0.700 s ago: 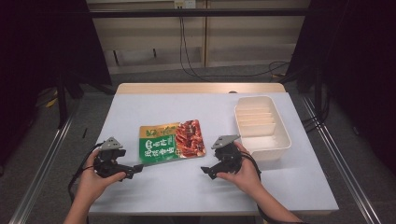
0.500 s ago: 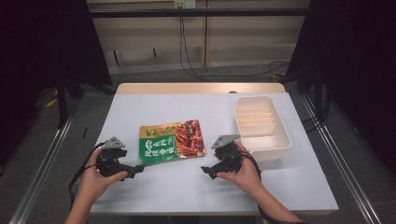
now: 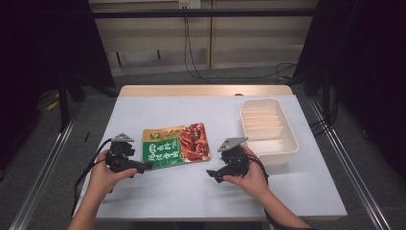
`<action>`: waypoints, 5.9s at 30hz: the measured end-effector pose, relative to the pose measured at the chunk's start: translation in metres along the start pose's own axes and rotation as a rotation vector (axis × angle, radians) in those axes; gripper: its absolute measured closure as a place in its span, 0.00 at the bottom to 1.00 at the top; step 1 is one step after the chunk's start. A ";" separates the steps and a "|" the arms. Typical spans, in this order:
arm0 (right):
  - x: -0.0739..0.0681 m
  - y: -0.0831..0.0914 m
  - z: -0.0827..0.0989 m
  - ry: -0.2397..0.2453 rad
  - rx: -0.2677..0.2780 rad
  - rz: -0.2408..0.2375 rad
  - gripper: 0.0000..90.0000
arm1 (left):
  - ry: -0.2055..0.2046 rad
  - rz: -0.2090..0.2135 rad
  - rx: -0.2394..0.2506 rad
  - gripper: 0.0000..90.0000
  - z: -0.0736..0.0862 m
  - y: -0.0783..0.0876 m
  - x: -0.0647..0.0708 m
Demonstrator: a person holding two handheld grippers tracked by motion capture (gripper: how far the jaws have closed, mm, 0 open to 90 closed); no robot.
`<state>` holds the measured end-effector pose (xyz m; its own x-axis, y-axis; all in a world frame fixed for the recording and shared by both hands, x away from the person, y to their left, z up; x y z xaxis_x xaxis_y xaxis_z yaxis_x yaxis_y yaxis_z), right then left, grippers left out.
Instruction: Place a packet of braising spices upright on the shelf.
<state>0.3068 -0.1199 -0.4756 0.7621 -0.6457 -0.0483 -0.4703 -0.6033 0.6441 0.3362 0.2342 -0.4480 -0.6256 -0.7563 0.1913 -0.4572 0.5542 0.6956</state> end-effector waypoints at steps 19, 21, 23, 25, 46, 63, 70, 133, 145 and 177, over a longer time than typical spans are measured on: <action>-0.002 0.001 -0.002 0.022 0.003 0.000 0.04 | 0.105 -0.034 -0.069 0.22 -0.008 -0.035 -0.016; -0.002 0.001 -0.003 0.031 0.005 0.001 0.04 | 0.103 -0.034 -0.070 0.25 -0.007 -0.036 -0.016; -0.002 0.001 -0.003 0.033 0.011 0.001 0.04 | 0.106 -0.029 -0.068 0.27 -0.007 -0.037 -0.016; -0.002 0.001 -0.003 0.035 0.008 0.001 0.04 | 0.101 -0.027 -0.062 0.29 -0.007 -0.037 -0.016; -0.001 0.003 -0.004 0.032 0.014 0.001 0.04 | 0.271 0.092 -0.030 0.66 -0.009 -0.048 -0.013; -0.001 0.001 -0.005 0.040 0.013 -0.006 0.04 | 0.290 0.117 -0.018 1.00 -0.028 -0.028 -0.011; -0.003 0.001 -0.006 0.029 0.009 -0.016 0.04 | 0.272 0.101 -0.048 1.00 -0.050 -0.011 -0.007; 0.002 0.011 -0.035 0.106 -0.043 -0.145 0.05 | -0.090 0.167 -0.253 1.00 -0.171 0.049 0.072; 0.024 0.024 -0.080 0.088 -0.065 -0.210 0.05 | -0.157 0.212 -0.268 1.00 -0.174 0.051 0.079; 0.043 0.040 -0.157 0.274 -0.131 -0.253 0.09 | -0.270 0.301 -0.294 1.00 -0.182 0.047 0.101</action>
<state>0.3907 -0.0984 -0.3317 0.9456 -0.3244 -0.0239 -0.2048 -0.6509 0.7310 0.3662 0.1211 -0.2699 -0.8614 -0.4394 0.2547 -0.0581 0.5835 0.8101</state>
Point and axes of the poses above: each handheld gripper's, and its own axes: y roughly backward along the jaws, z roughly out of its underside, x roughly to its right, the point moved 1 cm from there along -y, roughly forward along the jaws, and after that the axes turned 5 degrees about x, right-handed, at the moved point
